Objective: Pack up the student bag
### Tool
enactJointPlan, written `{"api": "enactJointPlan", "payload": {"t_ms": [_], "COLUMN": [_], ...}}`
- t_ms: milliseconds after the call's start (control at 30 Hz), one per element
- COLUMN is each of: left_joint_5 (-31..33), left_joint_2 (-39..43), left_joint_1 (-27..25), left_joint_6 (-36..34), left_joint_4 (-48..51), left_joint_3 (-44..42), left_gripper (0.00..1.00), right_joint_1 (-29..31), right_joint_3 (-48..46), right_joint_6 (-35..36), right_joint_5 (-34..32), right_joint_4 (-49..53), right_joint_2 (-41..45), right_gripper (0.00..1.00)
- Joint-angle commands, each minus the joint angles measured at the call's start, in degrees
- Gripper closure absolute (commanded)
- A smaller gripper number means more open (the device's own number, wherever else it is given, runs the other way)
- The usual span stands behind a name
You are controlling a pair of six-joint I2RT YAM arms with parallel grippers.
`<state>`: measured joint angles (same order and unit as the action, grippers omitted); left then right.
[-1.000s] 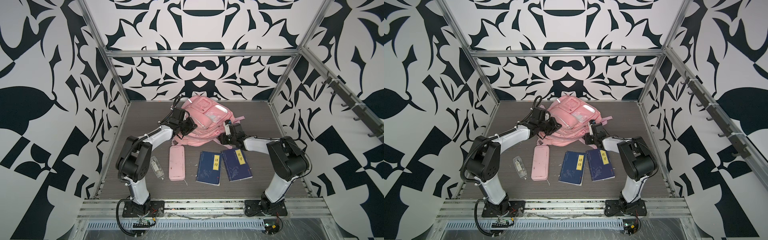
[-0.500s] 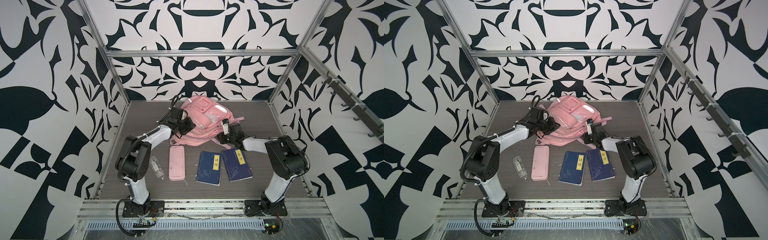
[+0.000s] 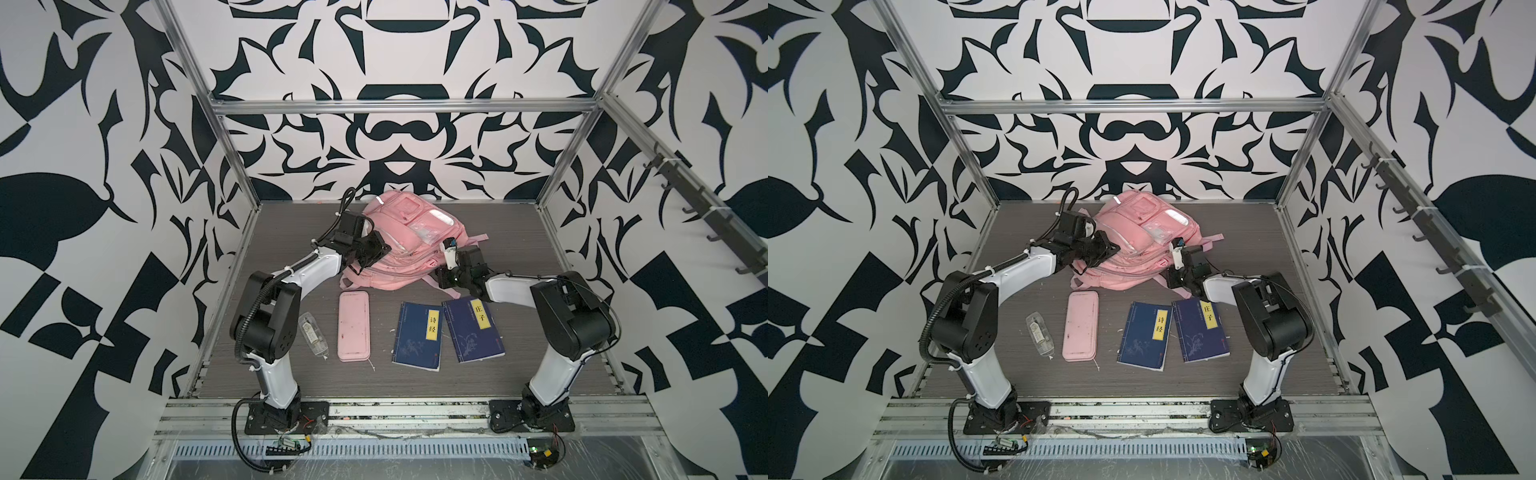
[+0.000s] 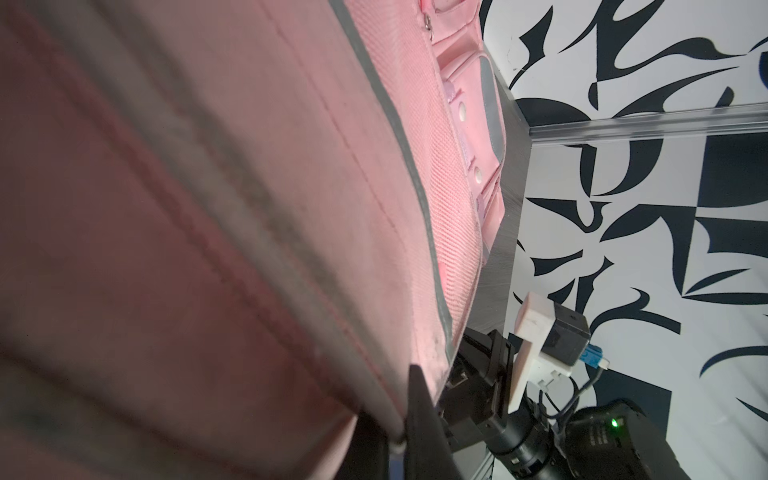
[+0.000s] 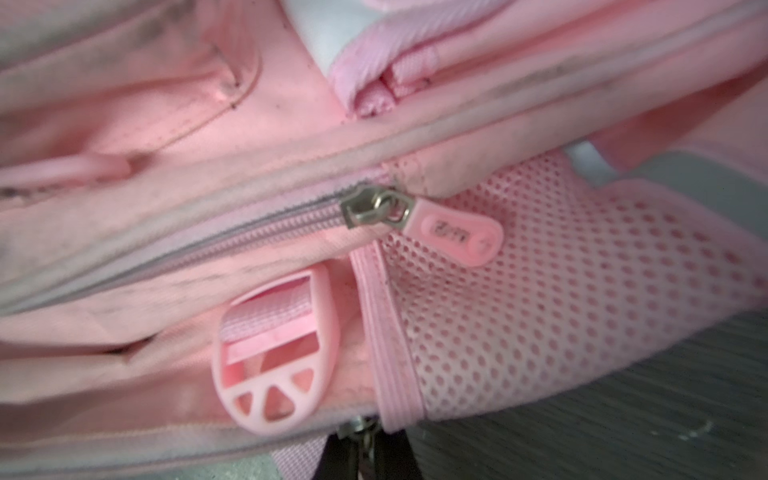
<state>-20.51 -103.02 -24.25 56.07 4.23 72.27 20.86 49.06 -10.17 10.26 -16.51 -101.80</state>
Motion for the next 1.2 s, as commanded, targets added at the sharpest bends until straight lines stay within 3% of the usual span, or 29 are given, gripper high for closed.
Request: {"api": "enactJointPlan", "payload": {"t_ms": [0,200,467,867,1100,1167], "left_joint_5": [-0.07,1.42,2.27,3.35,2.62,2.35], "left_joint_2": [0.54,-0.42,-1.45,-2.09,-1.58,-1.01], "left_joint_1": [1.00,1.29,1.29,1.15,1.20,1.23], "left_joint_6": [-0.45,0.77,5.36,6.61,4.85,2.66], "left_joint_4": [-3.09,-3.56,-7.81,-8.71,-7.39,-5.73], "left_joint_3": [3.30,3.73,2.62,2.39,2.16,2.62], "left_gripper": [1.00,1.00,1.00,1.00,1.00,0.94], "right_joint_1": [-0.12,2.55,10.79,21.02,21.56,20.95], "right_joint_3": [-0.42,4.29,10.60,18.64,19.85,19.18], "right_joint_6": [-0.76,0.30,2.64,-4.84,-9.31,-10.01], "right_joint_5": [-1.31,2.31,5.97,13.17,11.44,10.92], "right_joint_4": [0.85,13.41,25.77,22.87,21.79,22.33], "right_joint_2": [4.09,5.38,6.35,1.02,-1.56,-0.68], "right_gripper": [1.00,1.00,1.00,1.00,1.00,1.00]}}
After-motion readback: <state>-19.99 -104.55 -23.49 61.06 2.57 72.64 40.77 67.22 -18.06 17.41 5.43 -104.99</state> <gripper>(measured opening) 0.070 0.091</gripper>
